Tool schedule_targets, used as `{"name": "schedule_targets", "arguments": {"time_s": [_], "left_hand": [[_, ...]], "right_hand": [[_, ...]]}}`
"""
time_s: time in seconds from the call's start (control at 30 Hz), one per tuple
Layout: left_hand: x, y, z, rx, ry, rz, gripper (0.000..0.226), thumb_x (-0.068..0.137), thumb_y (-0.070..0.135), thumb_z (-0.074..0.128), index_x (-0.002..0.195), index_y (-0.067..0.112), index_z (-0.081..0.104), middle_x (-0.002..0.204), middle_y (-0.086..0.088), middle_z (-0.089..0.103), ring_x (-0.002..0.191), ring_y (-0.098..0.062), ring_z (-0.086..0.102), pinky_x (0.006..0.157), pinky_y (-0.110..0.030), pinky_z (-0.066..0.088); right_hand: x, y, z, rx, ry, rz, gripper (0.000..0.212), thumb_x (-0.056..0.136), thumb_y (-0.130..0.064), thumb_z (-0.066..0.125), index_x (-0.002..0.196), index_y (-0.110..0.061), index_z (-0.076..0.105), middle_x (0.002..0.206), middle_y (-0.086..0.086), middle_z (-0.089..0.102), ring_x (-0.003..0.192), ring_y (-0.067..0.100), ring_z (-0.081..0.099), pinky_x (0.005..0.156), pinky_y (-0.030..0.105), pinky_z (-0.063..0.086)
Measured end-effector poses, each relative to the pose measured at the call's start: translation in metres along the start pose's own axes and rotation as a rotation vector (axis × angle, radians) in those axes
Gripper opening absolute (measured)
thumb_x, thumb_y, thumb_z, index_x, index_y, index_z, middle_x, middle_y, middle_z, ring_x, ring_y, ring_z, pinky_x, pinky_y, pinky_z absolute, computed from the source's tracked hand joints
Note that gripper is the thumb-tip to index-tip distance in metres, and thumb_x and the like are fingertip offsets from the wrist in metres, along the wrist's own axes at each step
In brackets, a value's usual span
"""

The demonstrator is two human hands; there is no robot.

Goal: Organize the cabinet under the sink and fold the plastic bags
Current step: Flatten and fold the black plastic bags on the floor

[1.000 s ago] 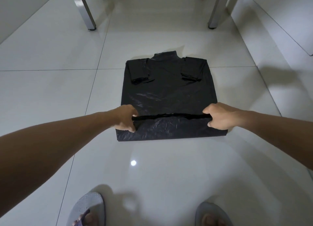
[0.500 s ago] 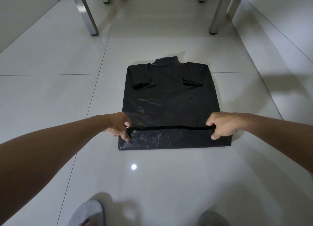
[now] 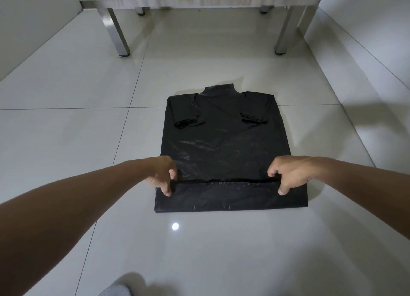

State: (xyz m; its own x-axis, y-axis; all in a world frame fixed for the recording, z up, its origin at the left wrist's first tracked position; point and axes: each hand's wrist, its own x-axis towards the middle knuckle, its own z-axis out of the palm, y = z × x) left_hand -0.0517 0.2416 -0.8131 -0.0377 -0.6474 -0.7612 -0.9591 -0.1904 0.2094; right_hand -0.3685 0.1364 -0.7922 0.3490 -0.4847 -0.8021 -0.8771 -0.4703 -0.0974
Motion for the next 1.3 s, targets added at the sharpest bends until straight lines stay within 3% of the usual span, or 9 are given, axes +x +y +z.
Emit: {"name": "schedule_targets", "arguments": {"time_s": [0.1,0.17,0.3,0.43,0.57,0.8,0.97,1.13,1.3], "left_hand": [[-0.004,0.006,-0.001,-0.075,-0.221,0.012,0.025,0.066,0.022,0.087,0.072,0.026,0.064,0.082,0.004,0.062,0.079,-0.017,0.059,0.066,-0.024,0.052],[-0.008,0.009,0.003,-0.115,-0.352,0.019,0.023,0.066,0.025,0.088,0.074,0.025,0.067,0.087,0.0,0.067,0.082,-0.016,0.062,0.07,-0.024,0.055],[-0.013,0.016,0.014,-0.236,-0.455,0.0,0.049,0.064,0.063,0.078,0.083,0.017,0.072,0.091,-0.002,0.073,0.088,-0.017,0.068,0.085,-0.035,0.057],[-0.008,0.026,0.013,-0.351,-0.293,-0.03,0.05,0.081,0.055,0.066,0.081,0.005,0.069,0.088,-0.01,0.072,0.078,-0.025,0.07,0.077,-0.037,0.057],[0.004,0.034,-0.007,-0.31,0.081,-0.016,0.026,0.087,0.031,0.07,0.078,0.007,0.068,0.076,-0.01,0.07,0.064,-0.02,0.067,0.062,-0.029,0.057],[0.059,0.009,-0.083,-0.153,0.568,-0.093,0.022,0.083,0.021,0.07,0.103,0.013,0.064,0.109,-0.01,0.066,0.1,-0.027,0.06,0.082,-0.034,0.049],[0.092,-0.012,-0.13,-0.121,0.626,-0.128,0.058,0.082,0.026,0.074,0.132,0.011,0.05,0.128,-0.012,0.057,0.114,-0.032,0.054,0.092,-0.039,0.046],[0.123,-0.024,-0.155,-0.047,0.593,-0.152,0.079,0.082,0.023,0.076,0.147,0.012,0.034,0.144,-0.015,0.041,0.132,-0.034,0.039,0.106,-0.044,0.039],[0.146,-0.04,-0.162,-0.039,0.499,-0.189,0.091,0.079,0.02,0.079,0.151,0.013,0.024,0.15,-0.015,0.035,0.137,-0.035,0.032,0.109,-0.044,0.034]], "right_hand": [[-0.005,-0.005,-0.004,-0.075,-0.117,0.004,0.057,0.075,-0.028,0.082,0.126,-0.021,0.057,0.109,-0.006,0.059,0.096,0.016,0.06,0.079,0.027,0.053],[-0.009,-0.008,-0.003,-0.115,-0.199,-0.017,0.054,0.072,-0.031,0.084,0.118,-0.018,0.058,0.094,-0.009,0.058,0.083,0.011,0.058,0.065,0.021,0.05],[-0.01,-0.006,0.007,-0.031,-0.367,-0.082,0.038,0.066,-0.032,0.09,0.095,-0.025,0.067,0.094,-0.006,0.066,0.083,0.011,0.063,0.066,0.023,0.053],[-0.01,-0.004,0.004,0.096,-0.401,-0.087,0.044,0.071,-0.037,0.085,0.109,-0.023,0.067,0.11,-0.001,0.068,0.101,0.014,0.065,0.086,0.033,0.058],[0.004,0.001,-0.019,0.249,-0.119,-0.071,0.029,0.081,-0.034,0.079,0.102,-0.017,0.068,0.095,0.001,0.071,0.087,0.012,0.068,0.079,0.031,0.06],[0.065,0.024,-0.097,0.427,0.414,0.067,0.014,0.092,-0.023,0.067,0.1,-0.012,0.068,0.096,0.008,0.069,0.091,0.02,0.068,0.077,0.035,0.06],[0.103,0.037,-0.139,0.277,0.568,0.133,0.031,0.094,-0.027,0.063,0.11,-0.001,0.069,0.117,0.014,0.066,0.107,0.031,0.062,0.095,0.041,0.051],[0.143,0.049,-0.158,0.311,0.514,0.084,0.064,0.094,-0.028,0.065,0.149,-0.014,0.036,0.153,0.006,0.037,0.139,0.027,0.037,0.113,0.036,0.033],[0.17,0.057,-0.172,0.193,0.505,0.114,0.07,0.082,-0.031,0.077,0.143,-0.02,0.044,0.141,0.006,0.05,0.127,0.03,0.048,0.106,0.043,0.041]]}}
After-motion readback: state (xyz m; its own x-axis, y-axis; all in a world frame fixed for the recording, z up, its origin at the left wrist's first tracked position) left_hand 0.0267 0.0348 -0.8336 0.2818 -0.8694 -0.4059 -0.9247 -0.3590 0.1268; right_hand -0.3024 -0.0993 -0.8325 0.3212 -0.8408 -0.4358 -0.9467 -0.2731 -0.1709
